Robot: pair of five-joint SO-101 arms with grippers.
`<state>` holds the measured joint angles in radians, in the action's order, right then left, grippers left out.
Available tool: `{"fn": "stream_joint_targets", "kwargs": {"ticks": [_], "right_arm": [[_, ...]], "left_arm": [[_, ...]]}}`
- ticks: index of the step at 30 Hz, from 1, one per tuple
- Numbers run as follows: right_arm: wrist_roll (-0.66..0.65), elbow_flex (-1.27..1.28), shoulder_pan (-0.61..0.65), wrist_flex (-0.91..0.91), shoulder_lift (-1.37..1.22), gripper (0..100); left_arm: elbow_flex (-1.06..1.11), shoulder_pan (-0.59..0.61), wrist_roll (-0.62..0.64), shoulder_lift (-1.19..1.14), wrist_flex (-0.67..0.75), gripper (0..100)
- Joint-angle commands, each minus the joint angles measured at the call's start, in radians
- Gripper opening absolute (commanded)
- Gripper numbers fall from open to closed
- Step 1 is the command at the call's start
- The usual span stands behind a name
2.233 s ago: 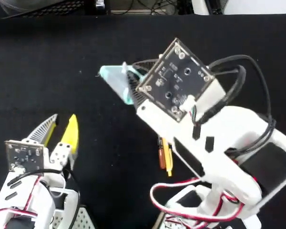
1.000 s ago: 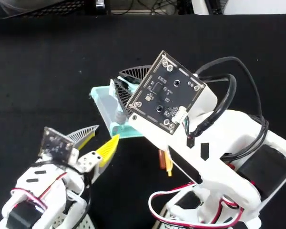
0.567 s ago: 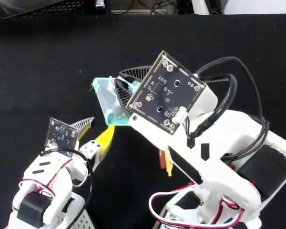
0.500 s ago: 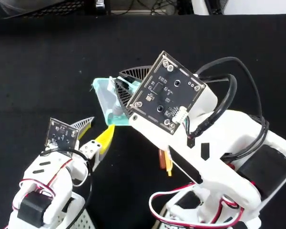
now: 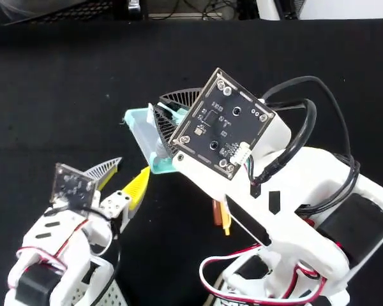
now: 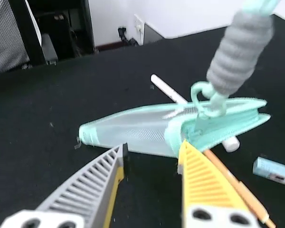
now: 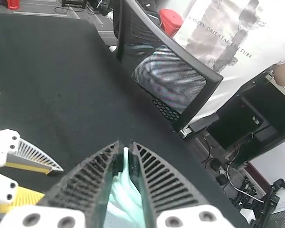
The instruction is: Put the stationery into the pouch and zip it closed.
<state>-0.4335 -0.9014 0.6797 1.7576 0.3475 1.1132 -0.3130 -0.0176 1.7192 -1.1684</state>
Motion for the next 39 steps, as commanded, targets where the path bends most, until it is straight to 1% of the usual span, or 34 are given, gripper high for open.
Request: {"fn": "stream_joint_targets", "kwargs": {"ticks": [1,5,7,13,17,19,36,39], "right_arm": [[-0.006,0.001,0.009,0.005,0.005,1.4],[-0.006,0.001,0.006,0.005,0.005,1.4],[-0.006,0.001,0.006,0.005,0.002,1.4],[-0.006,0.001,0.008,0.005,0.001,1.4],[-0.006,0.001,0.009,0.005,0.001,1.4],[-0.006,0.001,0.009,0.005,0.001,1.4],[-0.005,0.002,0.011,0.005,-0.002,1.4],[-0.003,0.002,0.011,0.005,-0.002,1.4]], "left_arm": [[0.004,-0.016,0.011,-0.011,0.049,20],[-0.061,-0.019,0.120,-0.012,0.049,20],[-0.085,-0.019,0.153,-0.014,0.049,20],[-0.039,-0.021,0.153,-0.014,0.061,20],[0.050,-0.019,0.157,-0.014,0.157,20],[0.062,-0.019,0.158,-0.014,0.180,20],[0.125,-0.019,0.153,-0.026,0.186,20],[0.125,-0.015,0.153,-0.063,0.215,20]]}}
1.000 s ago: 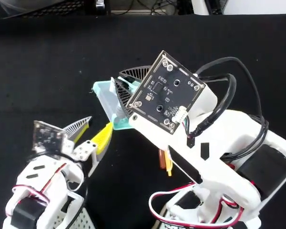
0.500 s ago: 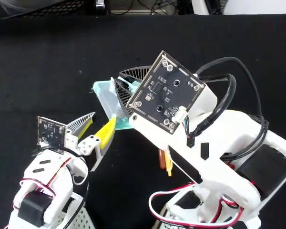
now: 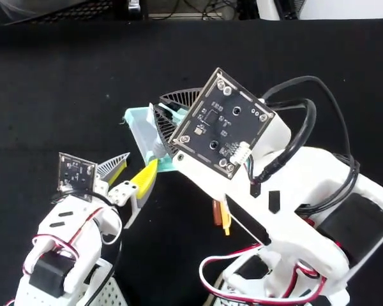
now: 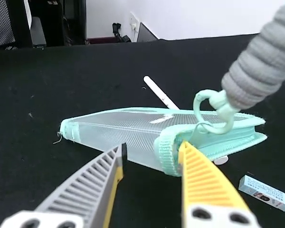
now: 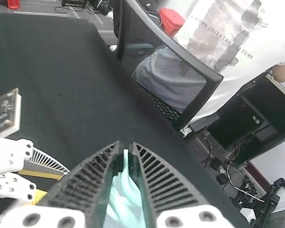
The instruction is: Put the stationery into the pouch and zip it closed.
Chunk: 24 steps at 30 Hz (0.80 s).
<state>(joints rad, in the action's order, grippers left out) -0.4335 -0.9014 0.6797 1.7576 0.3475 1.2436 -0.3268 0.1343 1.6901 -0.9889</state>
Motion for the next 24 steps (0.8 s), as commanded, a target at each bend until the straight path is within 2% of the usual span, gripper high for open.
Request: {"fn": "stream_joint_targets", "kwargs": {"ticks": [1,4,8,14,18,24], "right_arm": [[-0.003,0.002,0.011,0.005,-0.001,1.4],[-0.003,0.002,0.009,0.008,0.005,1.4],[-0.003,0.007,0.006,0.009,0.031,1.4],[-0.002,0.128,0.005,0.009,0.170,1.4],[-0.002,0.252,0.005,0.008,0.282,1.4],[-0.002,0.682,0.005,-0.011,0.389,4.4]], "left_arm": [[-0.010,-0.001,0.002,-0.046,0.046,19],[-0.045,-0.005,0.002,-0.083,0.060,17],[-0.117,0.001,-0.002,-0.091,0.058,2],[-0.186,0.005,0.003,-0.091,0.051,3],[-0.271,0.007,0.006,-0.100,-0.069,3],[-0.374,0.160,0.000,-0.100,-0.137,3]]}}
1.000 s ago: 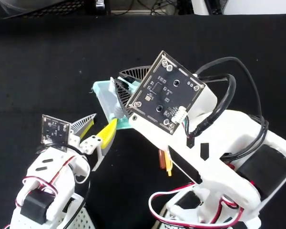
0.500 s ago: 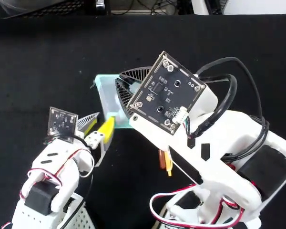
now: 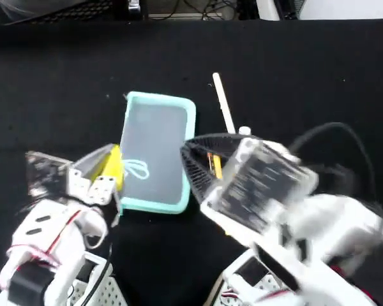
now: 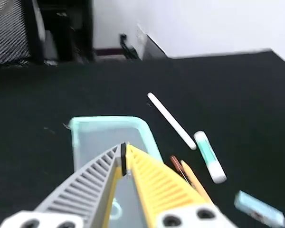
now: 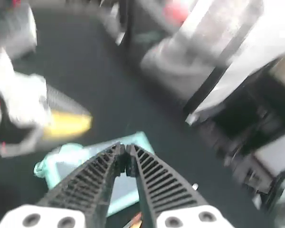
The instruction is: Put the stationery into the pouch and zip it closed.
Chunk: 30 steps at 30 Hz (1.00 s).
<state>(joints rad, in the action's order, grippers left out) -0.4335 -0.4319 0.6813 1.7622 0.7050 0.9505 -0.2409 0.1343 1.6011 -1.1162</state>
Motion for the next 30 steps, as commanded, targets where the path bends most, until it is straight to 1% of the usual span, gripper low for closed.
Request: {"fn": "stream_joint_targets", "kwargs": {"ticks": [1,3,5,7,9,11,13,15,17,19,22,26,30], "right_arm": [[-0.002,0.297,0.000,-0.026,0.045,7.1],[-0.002,0.473,-0.044,-0.060,0.071,13.2],[-0.003,0.685,-0.091,-0.146,0.097,18.5],[-0.008,0.906,-0.137,-0.284,0.122,21.7],[-0.002,1.125,-0.149,-0.471,0.139,21.7],[0.000,1.313,-0.143,-0.655,0.147,20.9],[0.000,1.443,-0.109,-0.806,0.143,19.7],[0.000,1.531,-0.074,-0.899,0.142,19.3],[0.000,1.570,-0.023,-0.934,0.140,19.4],[0.000,1.573,0.048,-0.933,0.113,19.4],[0.000,1.549,0.123,-0.950,0.013,19.5],[0.000,1.466,0.138,-1.007,-0.209,20.1],[0.000,1.386,0.176,-1.062,-0.426,28.4]], "left_arm": [[-0.084,0.102,-0.002,-0.009,-0.009,3],[-0.065,0.166,-0.009,-0.002,-0.011,3],[-0.015,0.255,-0.078,-0.002,-0.011,3],[0.048,0.354,-0.160,-0.002,-0.011,3],[0.114,0.441,-0.218,-0.002,-0.011,3],[0.182,0.532,-0.249,0.000,-0.011,3],[0.249,0.622,-0.262,0.000,-0.011,3],[0.311,0.679,-0.279,0.000,-0.006,3],[0.369,0.699,-0.311,0.000,-0.002,3],[0.412,0.699,-0.328,0.000,0.008,3],[0.458,0.702,-0.292,0.000,0.081,3],[0.470,0.710,-0.245,0.000,0.109,3],[0.483,0.710,-0.241,0.000,0.091,3]]}}
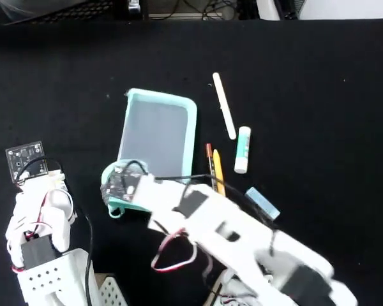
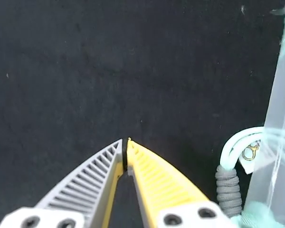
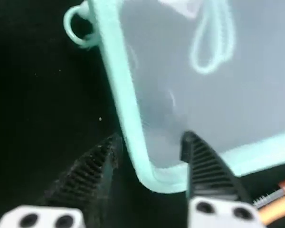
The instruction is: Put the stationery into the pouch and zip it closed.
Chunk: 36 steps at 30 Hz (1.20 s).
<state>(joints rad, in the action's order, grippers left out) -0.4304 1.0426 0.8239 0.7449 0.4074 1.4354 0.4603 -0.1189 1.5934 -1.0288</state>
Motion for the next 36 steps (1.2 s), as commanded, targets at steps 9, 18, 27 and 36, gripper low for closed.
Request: {"fn": "stream_joint_targets", "kwargs": {"ticks": [9,18,27,36], "right_arm": [[-0.011,-0.216,-0.068,-0.091,-0.289,26.3],[-0.003,-0.268,-0.269,-0.089,-0.185,23.7],[0.066,-0.111,-0.048,-0.084,0.099,23.8],[0.068,-0.099,0.029,-0.207,0.044,23.4]], "left_arm": [[0.012,-0.001,0.012,0.008,0.003,3],[0.013,-0.001,0.014,0.008,0.008,3],[0.008,0.027,0.014,0.008,0.008,3],[-0.016,0.214,0.014,0.008,0.068,3]]}}
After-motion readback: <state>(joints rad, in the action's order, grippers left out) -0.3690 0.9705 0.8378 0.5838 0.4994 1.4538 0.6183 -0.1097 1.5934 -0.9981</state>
